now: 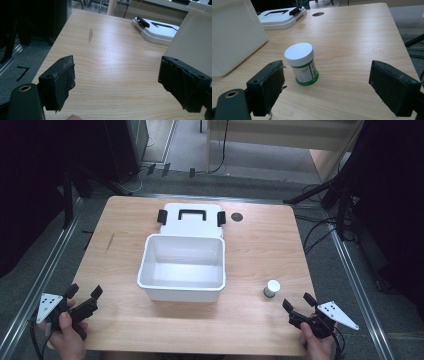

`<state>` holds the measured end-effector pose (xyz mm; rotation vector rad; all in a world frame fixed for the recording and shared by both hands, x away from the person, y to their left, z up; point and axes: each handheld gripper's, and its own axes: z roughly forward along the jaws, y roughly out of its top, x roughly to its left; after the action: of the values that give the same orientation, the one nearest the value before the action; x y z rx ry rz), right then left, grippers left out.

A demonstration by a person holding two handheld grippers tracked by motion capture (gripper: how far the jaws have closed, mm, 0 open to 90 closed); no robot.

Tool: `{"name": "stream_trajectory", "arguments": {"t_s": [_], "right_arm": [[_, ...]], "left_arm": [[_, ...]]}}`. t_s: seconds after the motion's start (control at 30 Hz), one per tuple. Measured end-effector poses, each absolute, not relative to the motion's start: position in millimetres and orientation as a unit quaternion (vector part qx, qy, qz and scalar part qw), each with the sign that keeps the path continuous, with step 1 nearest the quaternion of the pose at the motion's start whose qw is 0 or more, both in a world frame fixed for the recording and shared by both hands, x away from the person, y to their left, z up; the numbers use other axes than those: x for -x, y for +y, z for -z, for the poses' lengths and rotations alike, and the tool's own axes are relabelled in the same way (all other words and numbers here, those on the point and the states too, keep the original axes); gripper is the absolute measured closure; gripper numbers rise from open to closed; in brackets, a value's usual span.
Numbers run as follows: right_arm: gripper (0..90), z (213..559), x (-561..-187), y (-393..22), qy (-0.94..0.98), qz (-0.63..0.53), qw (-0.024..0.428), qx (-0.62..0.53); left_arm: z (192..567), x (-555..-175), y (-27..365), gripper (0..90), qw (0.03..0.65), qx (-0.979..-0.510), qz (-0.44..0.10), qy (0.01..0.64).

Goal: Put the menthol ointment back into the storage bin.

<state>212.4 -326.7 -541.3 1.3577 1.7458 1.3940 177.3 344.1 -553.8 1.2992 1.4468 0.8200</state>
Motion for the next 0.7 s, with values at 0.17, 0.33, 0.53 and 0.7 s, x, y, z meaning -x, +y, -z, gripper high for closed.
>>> {"name": "stream_trajectory", "arguments": {"t_s": [0.17,0.33,0.53,0.7], "right_arm": [[13.1,541.7,-213.1,-326.2,0.652,-0.511,0.253,-0.499],[13.1,541.7,-214.4,-322.5,0.671,-0.491,0.252,-0.496],[13.6,539.1,-219.7,-313.7,0.712,-0.451,0.212,-0.495],[15.5,528.6,-221.3,-308.8,0.756,-0.403,0.182,-0.482]], "left_arm": [[553.6,-178.1,341.6,14.5,0.489,-0.542,-0.336,0.595],[553.7,-178.4,342.2,14.5,0.491,-0.541,-0.333,0.596],[553.8,-177.7,342.3,14.4,0.492,-0.542,-0.33,0.596],[553.9,-177.8,343.2,14.4,0.493,-0.542,-0.326,0.597]]}}
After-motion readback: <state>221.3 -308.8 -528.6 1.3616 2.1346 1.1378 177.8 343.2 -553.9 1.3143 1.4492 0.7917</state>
